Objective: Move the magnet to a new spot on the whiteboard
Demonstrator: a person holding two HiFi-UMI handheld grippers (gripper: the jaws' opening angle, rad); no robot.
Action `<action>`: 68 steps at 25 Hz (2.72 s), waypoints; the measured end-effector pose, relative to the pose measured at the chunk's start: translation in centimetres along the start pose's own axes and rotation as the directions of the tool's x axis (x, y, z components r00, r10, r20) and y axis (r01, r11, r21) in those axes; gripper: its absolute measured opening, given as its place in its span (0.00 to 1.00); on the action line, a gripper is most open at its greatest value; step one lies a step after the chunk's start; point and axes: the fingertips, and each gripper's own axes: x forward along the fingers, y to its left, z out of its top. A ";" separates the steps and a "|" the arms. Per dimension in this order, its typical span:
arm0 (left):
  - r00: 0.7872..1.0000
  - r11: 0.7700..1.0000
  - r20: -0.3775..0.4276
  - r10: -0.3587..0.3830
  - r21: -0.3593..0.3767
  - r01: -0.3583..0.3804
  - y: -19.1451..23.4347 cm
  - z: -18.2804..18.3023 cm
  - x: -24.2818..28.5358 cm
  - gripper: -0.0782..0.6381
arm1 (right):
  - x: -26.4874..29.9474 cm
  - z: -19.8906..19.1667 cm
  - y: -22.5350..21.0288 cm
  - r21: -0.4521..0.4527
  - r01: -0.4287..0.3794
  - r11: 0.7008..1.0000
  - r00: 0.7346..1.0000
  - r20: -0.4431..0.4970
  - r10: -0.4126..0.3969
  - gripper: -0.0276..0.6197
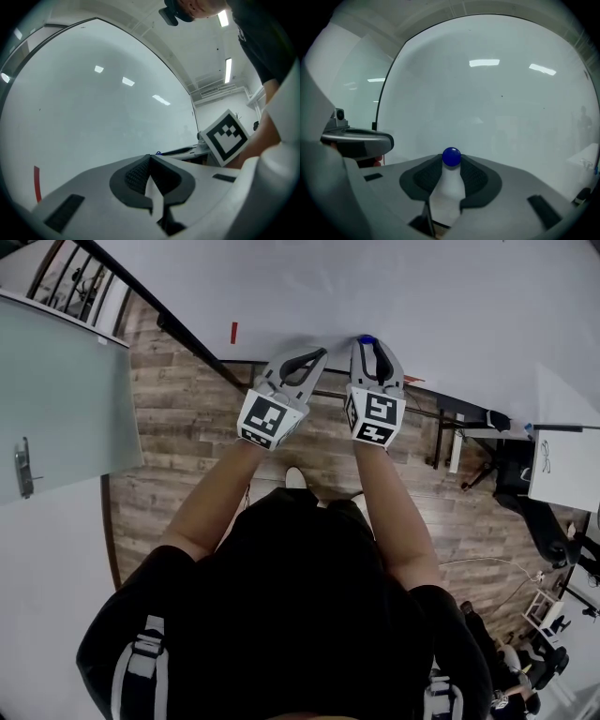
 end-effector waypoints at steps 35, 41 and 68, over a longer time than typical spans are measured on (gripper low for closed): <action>0.999 1.000 0.041 -0.025 -0.009 0.025 -6.2 6.0 -0.6 0.12 | -10.8 3.6 -5.5 -0.007 -0.114 0.993 0.992 0.046 0.114 0.24; 0.998 0.999 0.042 -0.036 -0.029 0.037 -10.8 7.6 -1.1 0.12 | -16.1 5.3 -6.7 0.022 -0.253 0.967 0.965 0.078 0.251 0.17; 0.998 0.998 0.043 -0.042 -0.034 0.043 -21.8 11.9 -0.7 0.12 | -26.4 8.4 -8.9 -0.100 -0.490 0.866 0.847 0.180 0.500 0.03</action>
